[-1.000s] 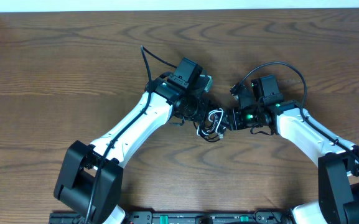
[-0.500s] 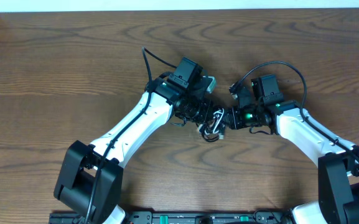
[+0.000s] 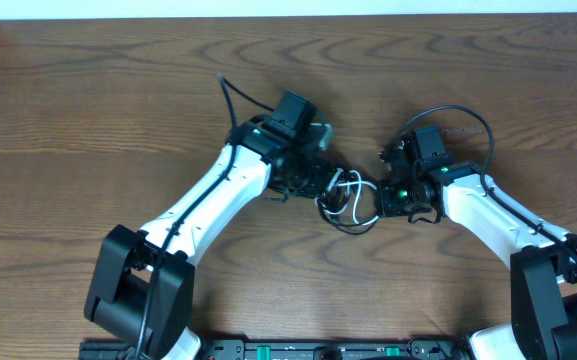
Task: Untangle cables
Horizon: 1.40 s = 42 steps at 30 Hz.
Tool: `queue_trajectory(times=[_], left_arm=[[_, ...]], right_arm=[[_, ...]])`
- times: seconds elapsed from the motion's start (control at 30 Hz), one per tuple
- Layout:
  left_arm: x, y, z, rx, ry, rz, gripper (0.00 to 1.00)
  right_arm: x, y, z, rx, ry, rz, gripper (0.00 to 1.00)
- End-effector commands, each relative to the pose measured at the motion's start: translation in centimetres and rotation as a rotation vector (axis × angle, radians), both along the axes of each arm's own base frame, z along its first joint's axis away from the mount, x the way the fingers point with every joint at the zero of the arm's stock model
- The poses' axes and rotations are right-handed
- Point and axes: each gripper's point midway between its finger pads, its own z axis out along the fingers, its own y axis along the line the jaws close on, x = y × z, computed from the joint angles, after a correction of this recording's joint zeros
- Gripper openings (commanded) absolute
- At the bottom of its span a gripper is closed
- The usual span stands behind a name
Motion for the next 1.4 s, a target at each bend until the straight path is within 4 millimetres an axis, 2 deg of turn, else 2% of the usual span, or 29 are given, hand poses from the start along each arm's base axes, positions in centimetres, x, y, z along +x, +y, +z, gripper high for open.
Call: queue_trajectory(times=[0.0, 0.17, 0.3, 0.4, 0.43, 0.47, 0.5, 0.57, 0.6, 0.67, 0.77, 0.9, 0.97, 1.07, 1.3, 1.37], left_arm=[[2.0, 4.5, -1.1, 0.184, -0.059, 0.093, 0.07], [2.5, 7.3, -1.3, 0.210, -0.011, 0.191, 0.07], [3.0, 8.6, -1.3, 0.192, 0.019, 0.261, 0.08], [2.8, 8.2, -1.0, 0.133, 0.048, 0.261, 0.07], [2.8, 7.9, -0.9, 0.115, 0.057, 0.258, 0.07], [2.7, 7.5, -0.8, 0.088, 0.066, 0.252, 0.07], [2.5, 7.0, -0.6, 0.062, 0.073, 0.239, 0.08], [2.2, 5.7, 0.0, -0.015, 0.078, 0.175, 0.07], [2.0, 5.1, 0.3, -0.052, 0.078, 0.142, 0.08], [1.5, 3.9, 1.0, -0.126, 0.078, 0.070, 0.08], [1.3, 3.8, 1.1, -0.136, 0.077, 0.050, 0.07], [1.1, 3.8, 1.1, -0.132, 0.083, 0.040, 0.07], [0.7, 3.3, 1.4, -0.165, 0.092, 0.014, 0.07], [-0.6, 1.1, 3.3, -0.327, 0.110, -0.088, 0.07], [-1.4, -0.8, 5.9, -0.515, 0.111, -0.179, 0.08], [-1.4, -1.1, 6.4, -0.549, 0.108, -0.188, 0.07]], right_arm=[[1.0, -4.8, -0.7, -0.244, -0.013, -0.214, 0.01], [-0.3, -8.3, -0.9, -0.405, 0.030, -0.404, 0.01], [-1.0, -9.2, -0.8, -0.448, 0.049, -0.475, 0.02], [-1.1, -9.3, -0.9, -0.447, 0.053, -0.485, 0.18], [-1.0, -9.3, -0.8, -0.445, 0.051, -0.494, 0.28], [-0.7, -9.1, -0.8, -0.432, 0.043, -0.507, 0.43], [-0.4, -8.7, -0.8, -0.407, 0.037, -0.506, 0.54], [0.3, -7.1, -0.9, -0.325, 0.027, -0.451, 0.66], [0.6, -6.4, -0.8, -0.296, 0.020, -0.408, 0.67], [1.5, -3.6, -0.5, -0.177, -0.019, -0.216, 0.69], [1.7, 0.9, 0.8, 0.035, -0.077, 0.049, 0.74], [2.0, 4.4, 2.8, 0.235, -0.142, 0.185, 0.84], [2.3, 5.8, 4.0, 0.319, -0.171, 0.219, 0.85], [2.7, 6.9, 5.1, 0.392, -0.202, 0.238, 0.79], [2.3, 7.4, 5.0, 0.391, -0.191, 0.245, 0.77], [2.2, 7.5, 4.8, 0.372, -0.193, 0.246, 0.72]])
